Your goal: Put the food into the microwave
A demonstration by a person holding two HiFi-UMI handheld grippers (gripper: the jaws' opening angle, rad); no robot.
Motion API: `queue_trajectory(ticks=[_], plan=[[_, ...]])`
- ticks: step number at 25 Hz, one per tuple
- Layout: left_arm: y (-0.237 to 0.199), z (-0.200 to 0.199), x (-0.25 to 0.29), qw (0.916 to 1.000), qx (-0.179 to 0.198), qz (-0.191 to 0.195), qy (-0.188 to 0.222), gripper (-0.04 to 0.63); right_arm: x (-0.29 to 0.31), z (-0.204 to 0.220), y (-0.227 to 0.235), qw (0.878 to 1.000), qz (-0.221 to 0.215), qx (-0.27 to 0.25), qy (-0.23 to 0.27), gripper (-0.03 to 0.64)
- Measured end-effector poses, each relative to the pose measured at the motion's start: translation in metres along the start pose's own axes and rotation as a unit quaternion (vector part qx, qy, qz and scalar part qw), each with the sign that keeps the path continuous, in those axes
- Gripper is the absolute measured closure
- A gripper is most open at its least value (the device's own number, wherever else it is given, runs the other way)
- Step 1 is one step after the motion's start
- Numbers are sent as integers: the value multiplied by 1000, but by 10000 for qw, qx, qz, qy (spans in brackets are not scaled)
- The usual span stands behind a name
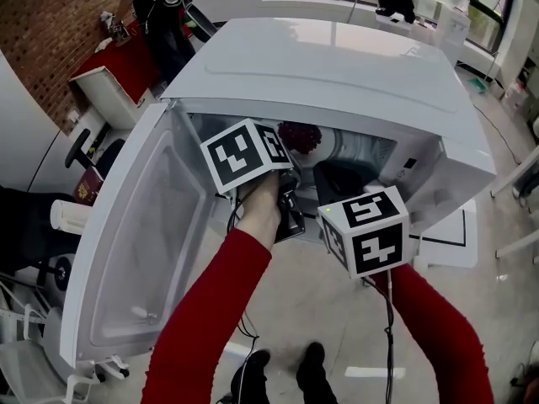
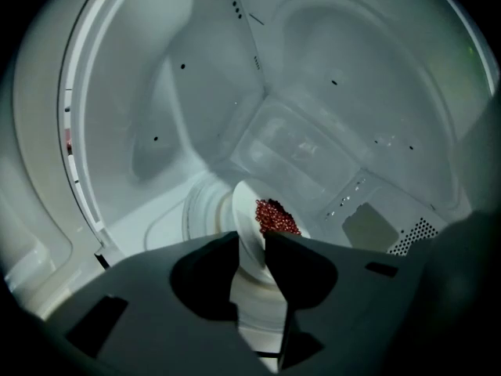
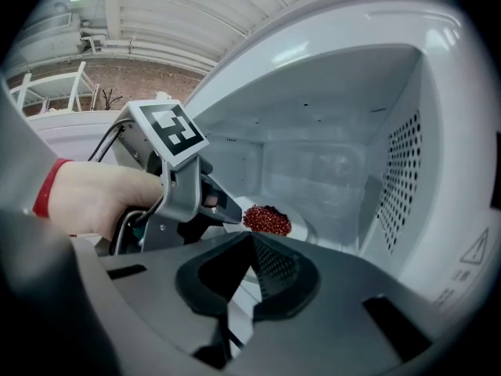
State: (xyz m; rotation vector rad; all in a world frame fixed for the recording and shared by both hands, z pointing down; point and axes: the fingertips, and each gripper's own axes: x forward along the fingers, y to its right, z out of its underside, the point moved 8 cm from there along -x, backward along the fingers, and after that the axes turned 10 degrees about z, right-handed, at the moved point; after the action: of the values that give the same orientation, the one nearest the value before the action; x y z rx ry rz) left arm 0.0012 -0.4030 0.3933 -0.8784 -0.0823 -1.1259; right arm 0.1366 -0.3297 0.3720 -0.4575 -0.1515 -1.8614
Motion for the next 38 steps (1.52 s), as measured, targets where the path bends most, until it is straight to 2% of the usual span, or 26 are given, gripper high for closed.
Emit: queue_trajectory(ticks=[5,11,17,20,22,27,32,35,38], plan=[[3,1,1,9989,445,-156,30,472,0,1,0,10000,-6,-14,3,603],[8,0,4,9935,1064,-405,-58,456,1,0,2,10000,-5,-54,11,603],[10,0,4,9864,1542,-575,-51,451,2,-1,0,10000,-20,-73,8,603],[10,-1,4,9794,1851,-807,1,445,2,-1,1,10000,-21,-76,-2,603],[13,2,7,9756,2048,-791,-5,445,2,1,1,10000,-27,-74,-9,603],[10,-1,1,9701,2217,-987,95,445,3,3,0,10000,-45,-75,-22,603],[11,1,5,9754,2082,-720,33,445,2,3,1,10000,-36,-66,-37,603],[4,-8,-7,9728,2097,-971,172,445,2,0,2,10000,-74,-27,11,603],[10,-12,-17,9744,2127,-583,434,446,-1,-5,1,9998,-152,75,61,603]])
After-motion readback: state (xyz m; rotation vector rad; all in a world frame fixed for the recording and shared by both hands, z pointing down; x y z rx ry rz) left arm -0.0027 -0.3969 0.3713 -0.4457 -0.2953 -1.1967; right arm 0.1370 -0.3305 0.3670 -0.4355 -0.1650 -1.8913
